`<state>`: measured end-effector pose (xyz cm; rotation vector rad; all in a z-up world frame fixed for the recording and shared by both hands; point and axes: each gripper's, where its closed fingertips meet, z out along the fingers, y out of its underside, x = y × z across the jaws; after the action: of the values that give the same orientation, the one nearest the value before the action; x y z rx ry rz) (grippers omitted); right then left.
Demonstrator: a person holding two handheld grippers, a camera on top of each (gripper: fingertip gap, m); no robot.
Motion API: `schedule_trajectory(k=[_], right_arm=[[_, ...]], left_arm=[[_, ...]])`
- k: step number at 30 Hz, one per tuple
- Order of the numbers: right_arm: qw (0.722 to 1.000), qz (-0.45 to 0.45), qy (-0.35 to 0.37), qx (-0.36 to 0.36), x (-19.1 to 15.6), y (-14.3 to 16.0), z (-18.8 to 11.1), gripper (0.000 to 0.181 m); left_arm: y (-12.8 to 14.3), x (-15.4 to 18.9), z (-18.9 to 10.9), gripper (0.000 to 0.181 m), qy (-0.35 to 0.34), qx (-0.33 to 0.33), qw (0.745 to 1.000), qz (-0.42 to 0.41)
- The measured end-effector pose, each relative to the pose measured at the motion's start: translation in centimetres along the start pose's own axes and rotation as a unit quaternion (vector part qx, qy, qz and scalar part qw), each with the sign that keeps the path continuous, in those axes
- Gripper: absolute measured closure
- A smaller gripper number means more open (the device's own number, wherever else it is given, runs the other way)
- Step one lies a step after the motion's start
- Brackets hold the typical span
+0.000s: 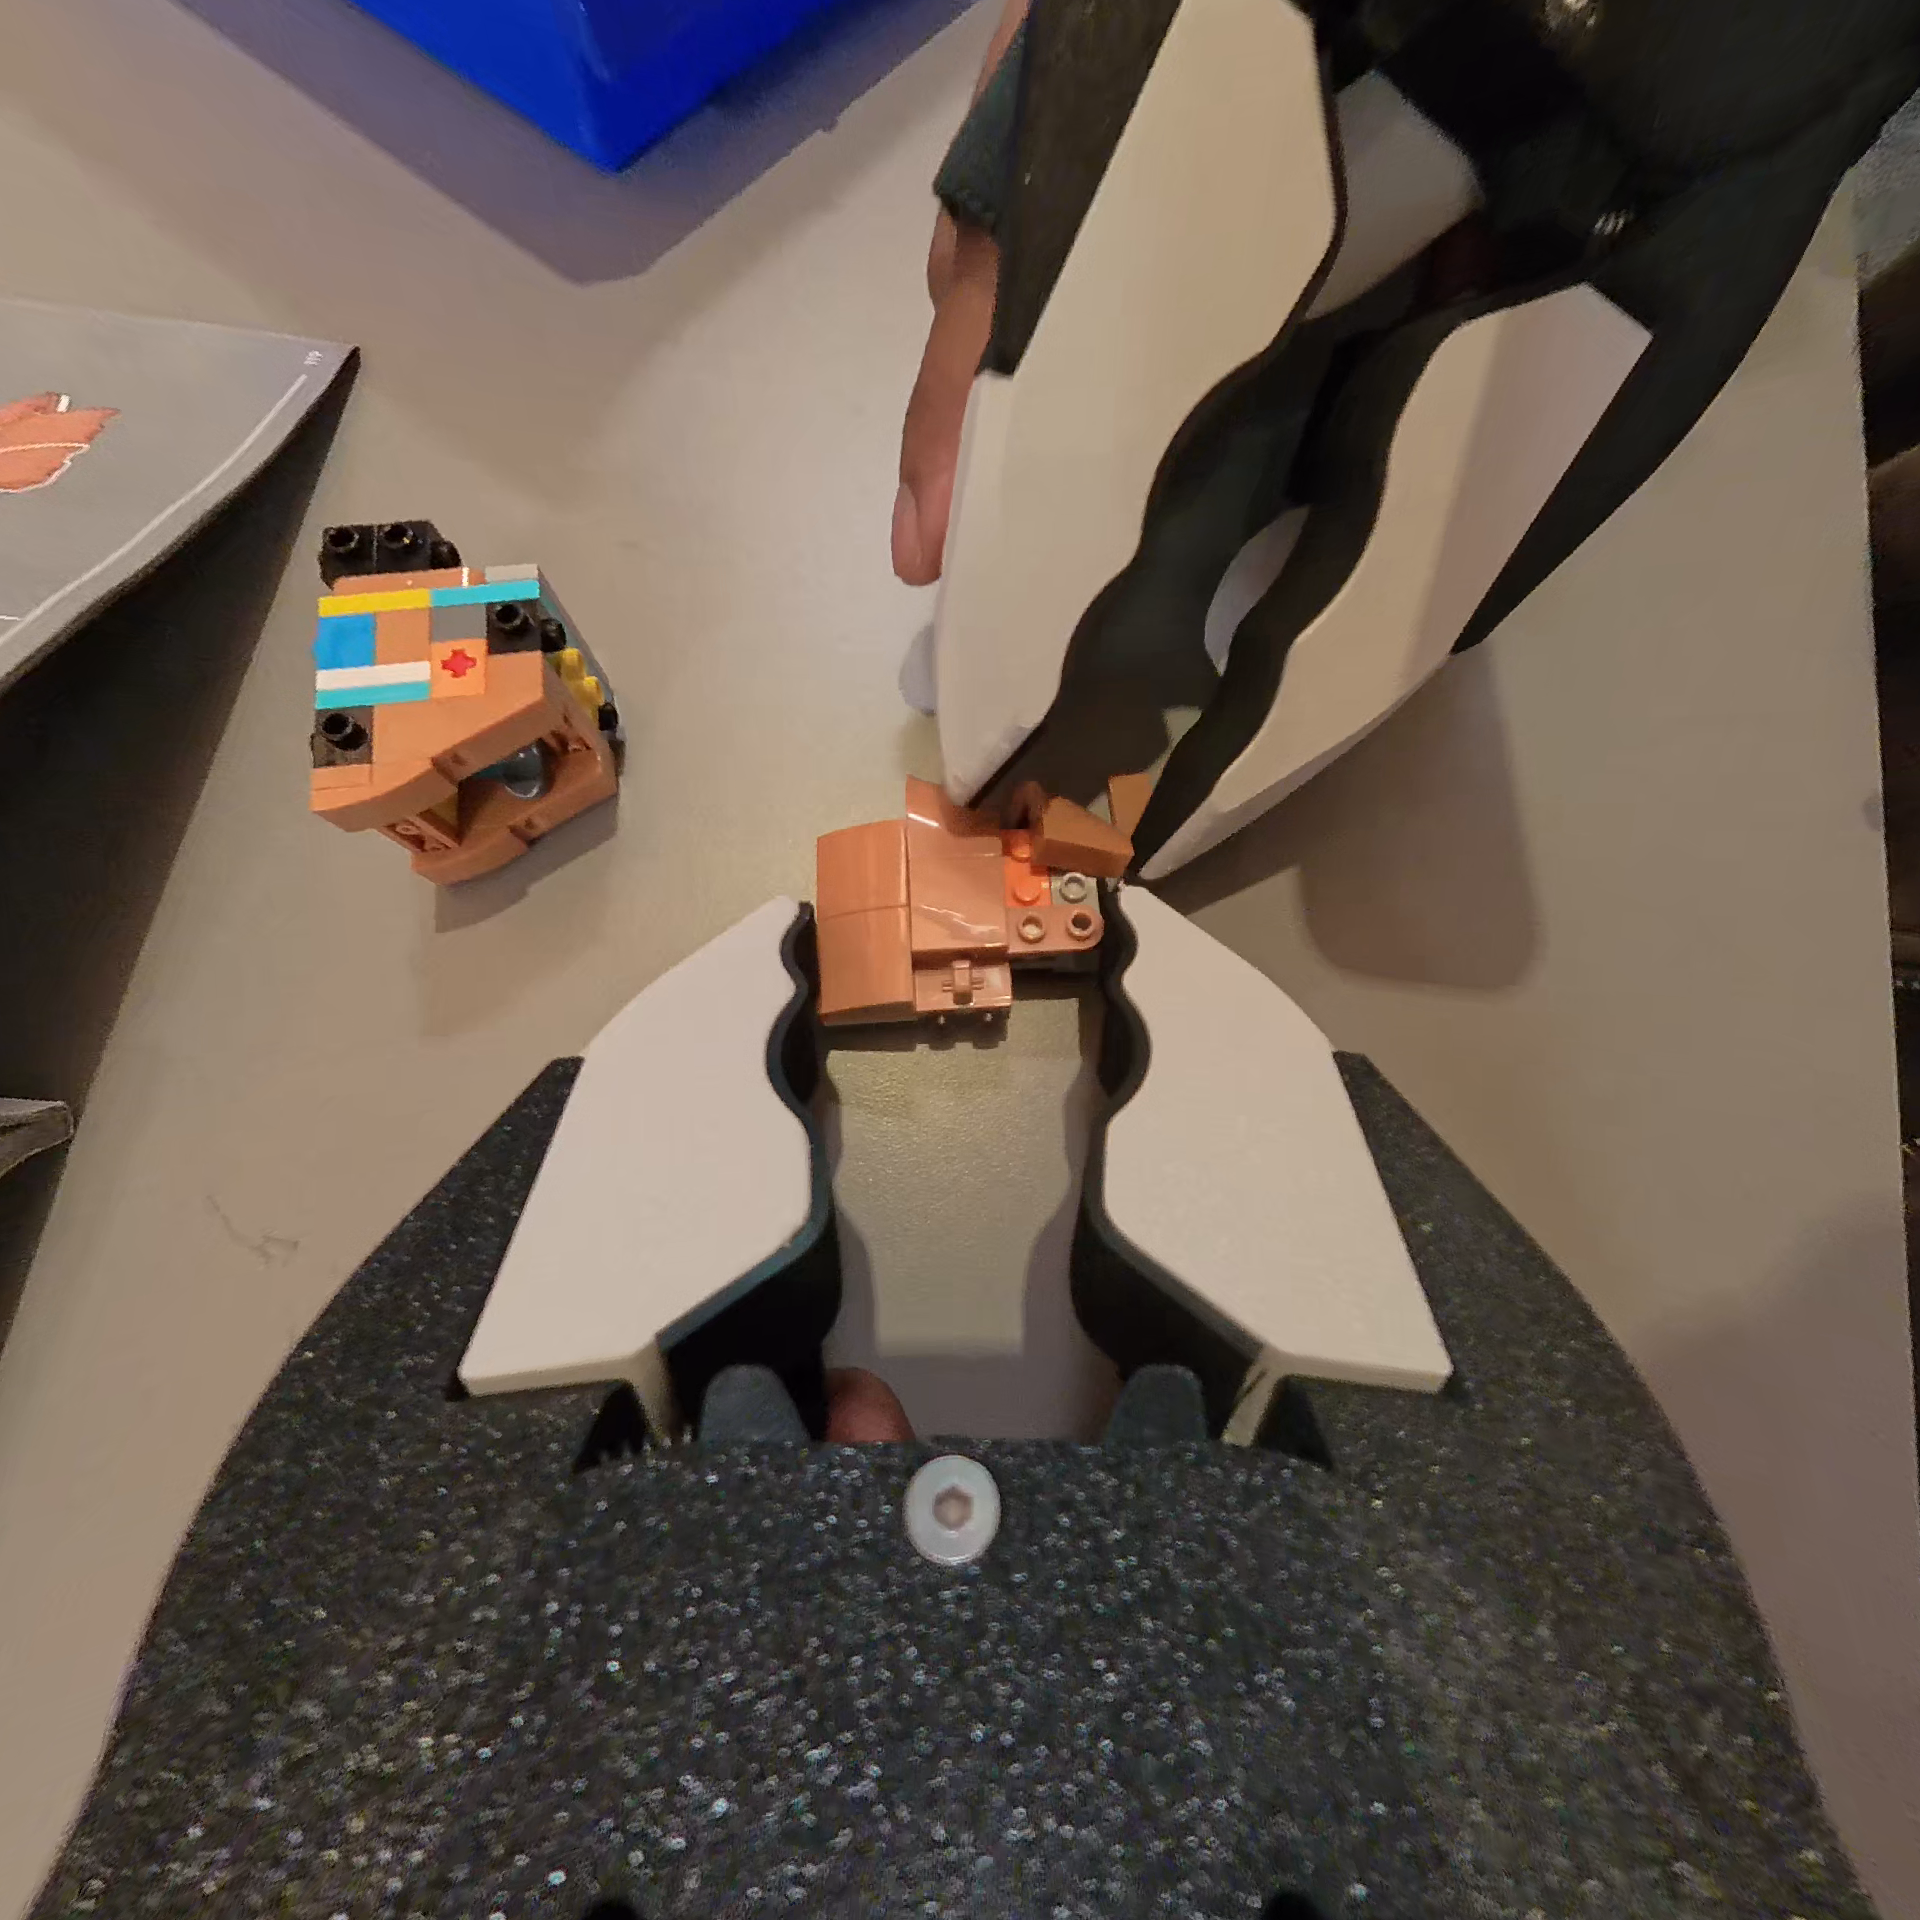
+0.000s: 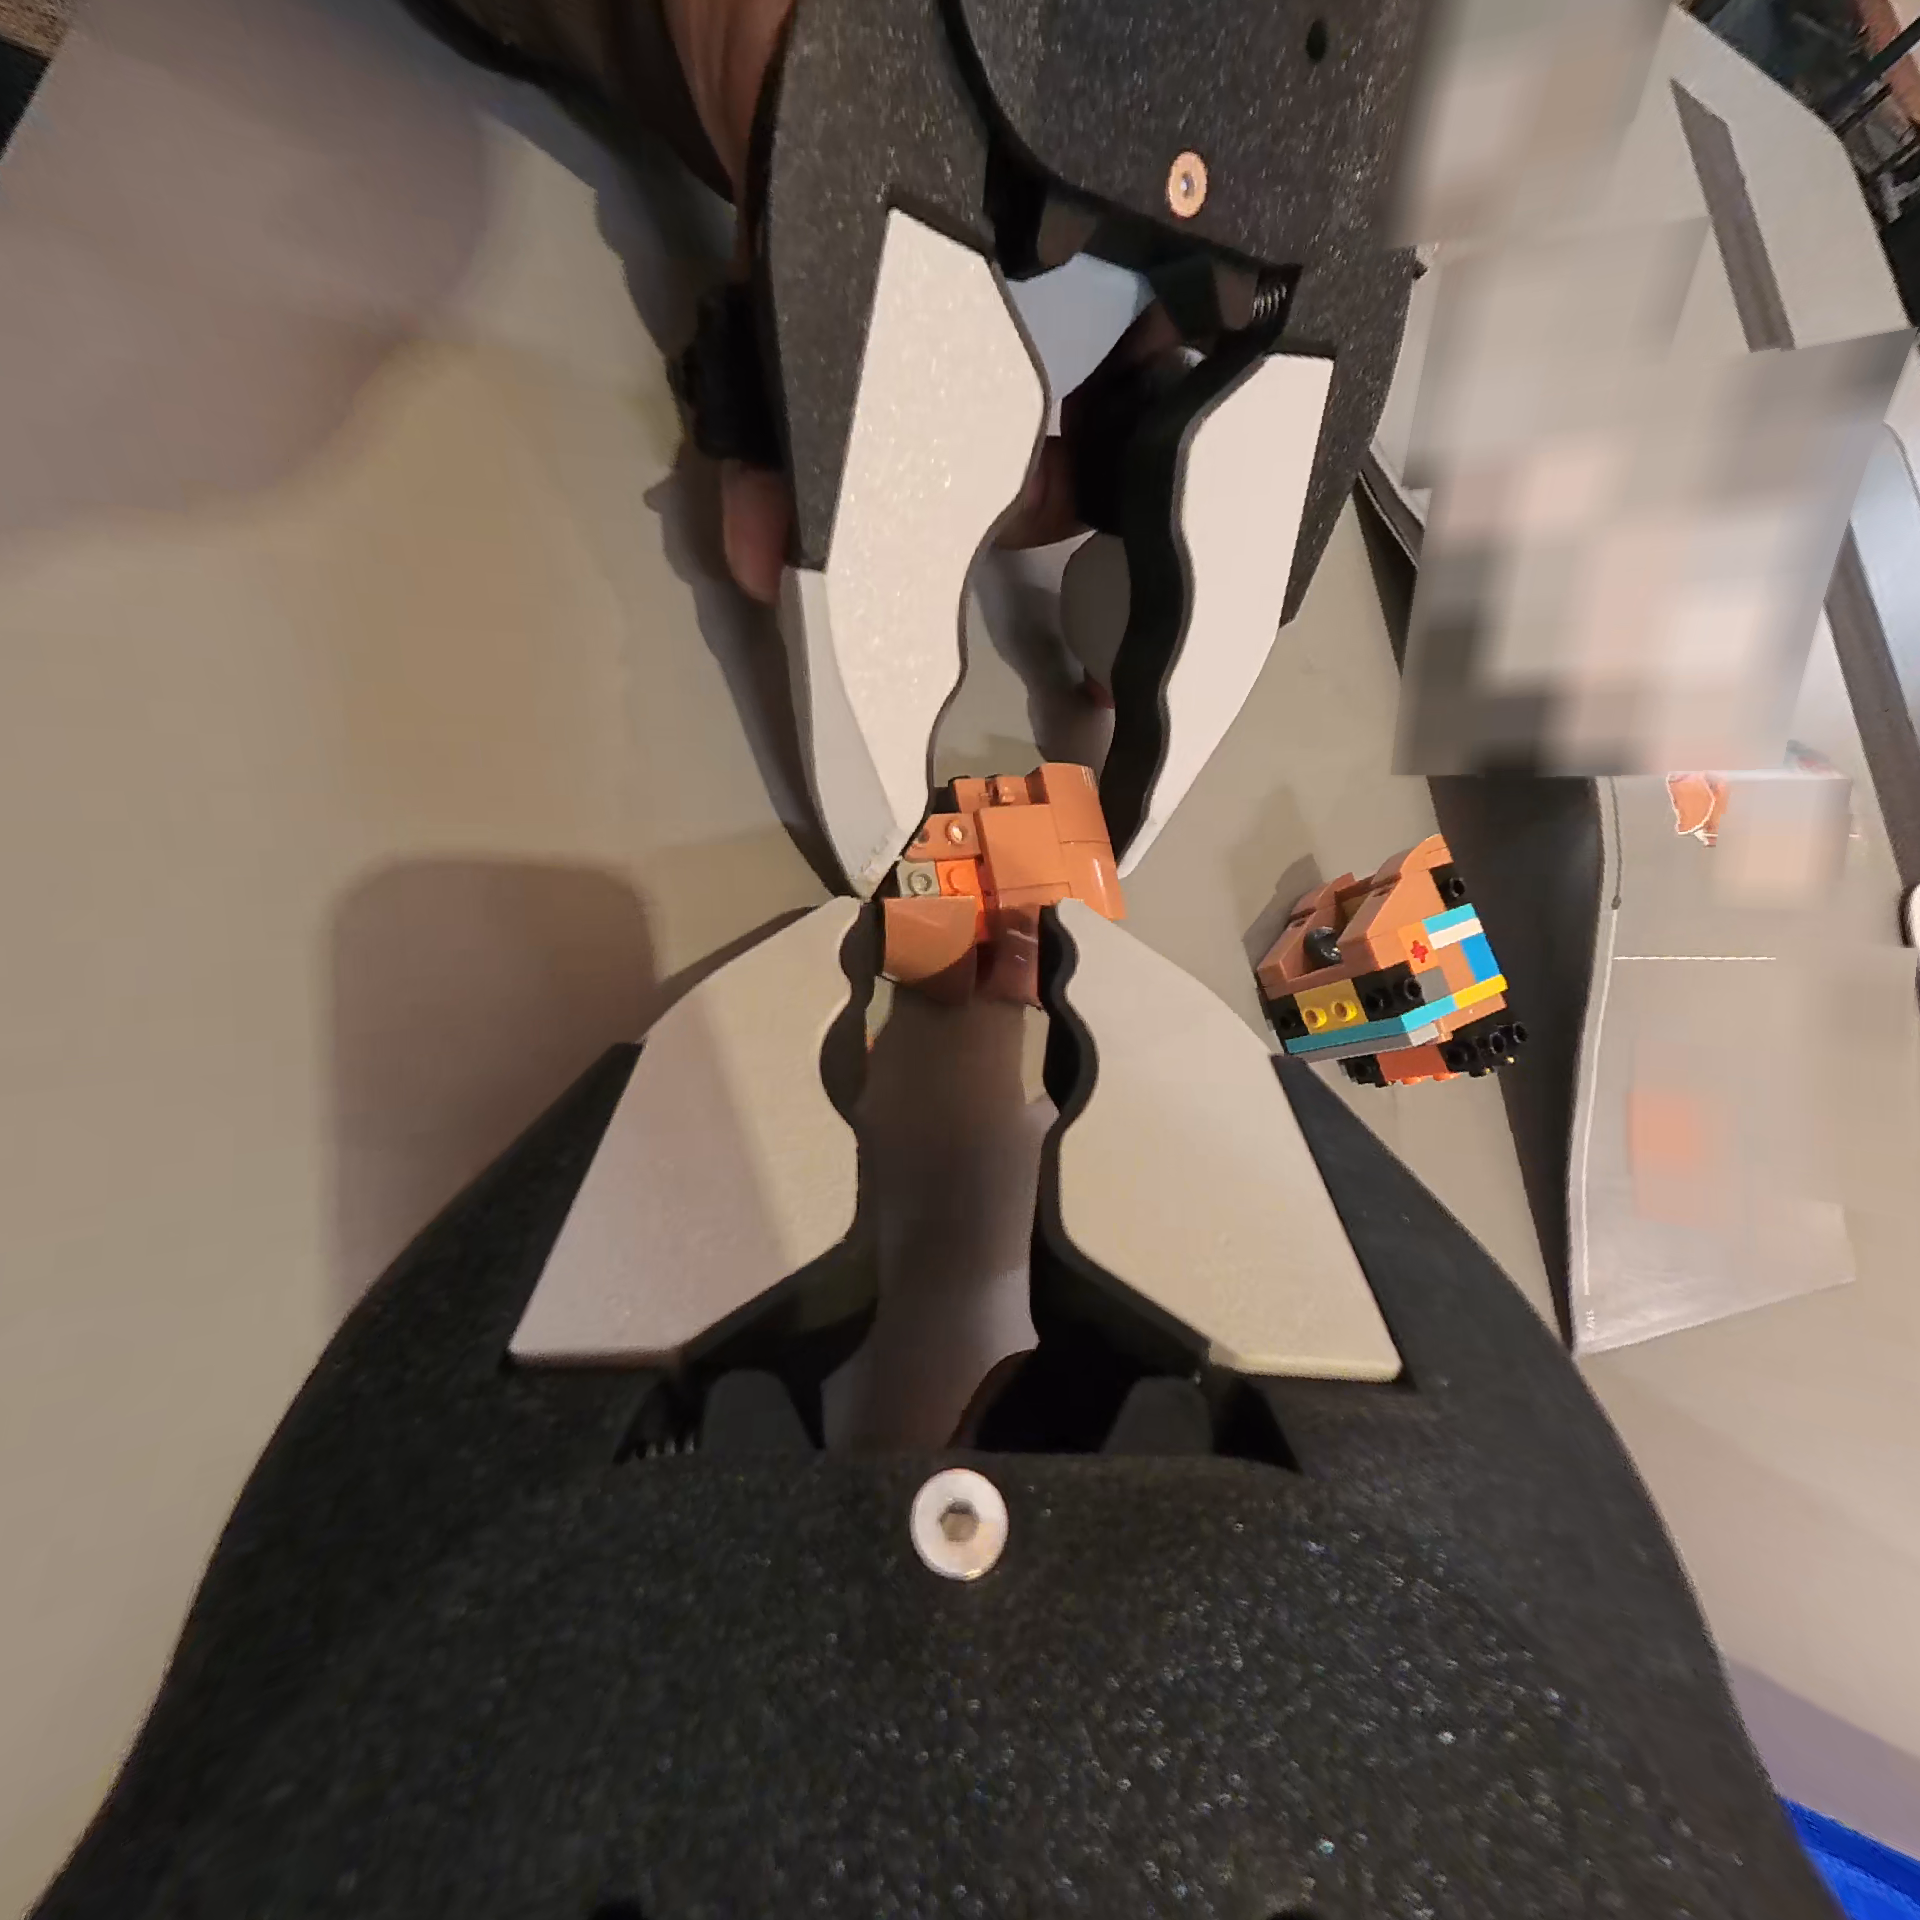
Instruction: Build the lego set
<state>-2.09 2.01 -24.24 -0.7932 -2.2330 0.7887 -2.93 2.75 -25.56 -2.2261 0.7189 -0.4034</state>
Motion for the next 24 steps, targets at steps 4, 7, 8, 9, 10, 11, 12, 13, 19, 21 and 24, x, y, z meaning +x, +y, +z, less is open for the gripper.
schedule_trajectory(k=[4, 7, 8, 9, 10, 11, 12, 13, 19, 21, 24], right_arm=[[1.0, -0.014, 0.013, 0.007, 0.0, 0.1, -0.8, 0.152], [0.999, -0.043, 0.015, 0.015, -0.6, 0.2, -1.5, 0.156], [0.998, -0.053, 0.013, 0.015, -0.9, 0.3, -1.6, 0.158], [0.998, -0.062, 0.011, 0.012, -1.2, 0.4, -1.6, 0.16], [0.998, -0.068, 0.01, 0.008, -1.5, 0.5, -1.5, 0.161], [0.997, -0.073, 0.011, 0.002, -1.6, 0.6, -1.3, 0.161], [0.997, -0.077, 0.012, -0.002, -1.7, 0.6, -1.2, 0.161], [0.997, -0.078, 0.014, -0.001, -1.8, 0.5, -1.1, 0.164], [0.997, -0.071, 0.027, 0.0, -1.3, 0.2, -0.7, 0.164], [0.997, -0.069, 0.032, 0.004, -1.1, 0.0, -0.8, 0.164], [0.997, -0.074, 0.038, 0.007, -0.9, -0.3, -0.7, 0.166]], left_arm=[[0.0, 0.0, 0.0, 0.129, 0.002, 0.002, 1.0, -0.003], [0.0, 0.0, 0.0, 0.129, 0.001, 0.002, 1.0, -0.003], [0.0, 0.0, 0.0, 0.129, 0.001, 0.001, 1.0, -0.002], [0.0, 0.0, 0.0, 0.129, 0.001, 0.001, 1.0, -0.002], [0.0, 0.0, 0.0, 0.129, 0.001, 0.001, 1.0, -0.001], [0.0, 0.0, 0.0, 0.129, 0.001, 0.0, 1.0, 0.0], [0.0, 0.0, 0.1, 0.129, 0.001, 0.0, 1.0, 0.002], [0.0, 0.1, 0.1, 0.129, 0.002, 0.0, 1.0, 0.003], [-0.3, 0.2, 0.0, 0.129, 0.005, 0.008, 1.0, 0.007], [-0.4, 0.3, 0.1, 0.129, 0.007, 0.01, 1.0, 0.01], [-0.5, 0.5, 0.1, 0.129, 0.01, 0.013, 1.0, 0.012]])
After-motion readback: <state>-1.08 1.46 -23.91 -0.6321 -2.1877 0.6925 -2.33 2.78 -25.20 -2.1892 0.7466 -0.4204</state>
